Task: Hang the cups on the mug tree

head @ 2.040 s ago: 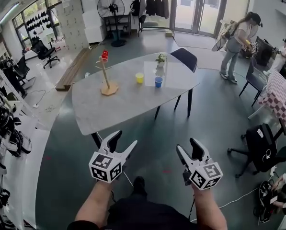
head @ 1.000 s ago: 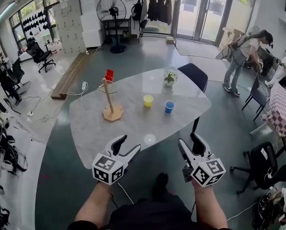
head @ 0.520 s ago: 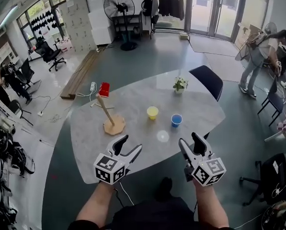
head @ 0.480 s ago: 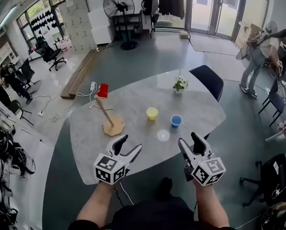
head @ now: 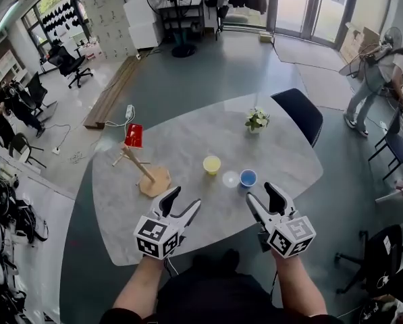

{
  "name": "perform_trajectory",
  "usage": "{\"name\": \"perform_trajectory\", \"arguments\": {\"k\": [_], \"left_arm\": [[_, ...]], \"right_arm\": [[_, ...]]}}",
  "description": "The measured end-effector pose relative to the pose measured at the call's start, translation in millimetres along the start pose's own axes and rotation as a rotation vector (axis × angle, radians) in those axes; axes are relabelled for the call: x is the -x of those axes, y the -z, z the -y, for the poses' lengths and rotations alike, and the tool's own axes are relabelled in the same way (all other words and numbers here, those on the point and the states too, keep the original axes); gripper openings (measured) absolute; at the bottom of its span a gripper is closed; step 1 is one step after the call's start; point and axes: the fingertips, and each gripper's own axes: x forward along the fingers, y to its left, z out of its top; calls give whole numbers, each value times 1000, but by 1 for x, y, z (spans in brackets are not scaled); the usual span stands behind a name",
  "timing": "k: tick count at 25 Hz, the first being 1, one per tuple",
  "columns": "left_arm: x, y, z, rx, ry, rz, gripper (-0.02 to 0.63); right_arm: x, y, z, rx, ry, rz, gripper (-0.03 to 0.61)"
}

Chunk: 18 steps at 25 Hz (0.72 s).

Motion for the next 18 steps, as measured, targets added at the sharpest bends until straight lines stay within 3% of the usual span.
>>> {"name": "perform_trajectory", "arguments": {"k": [4, 9, 18], "left_arm": [[-2, -1, -23, -1, 6, 15, 281], [-2, 2, -35, -62, 41, 0, 282], [-25, 22, -47, 5, 108, -27, 282]], "right_arm": [[-22, 5, -10, 44, 18, -48, 270], [-34, 8, -26, 95, 73, -88, 270], [-42, 36, -13, 100, 154, -143, 270]]}}
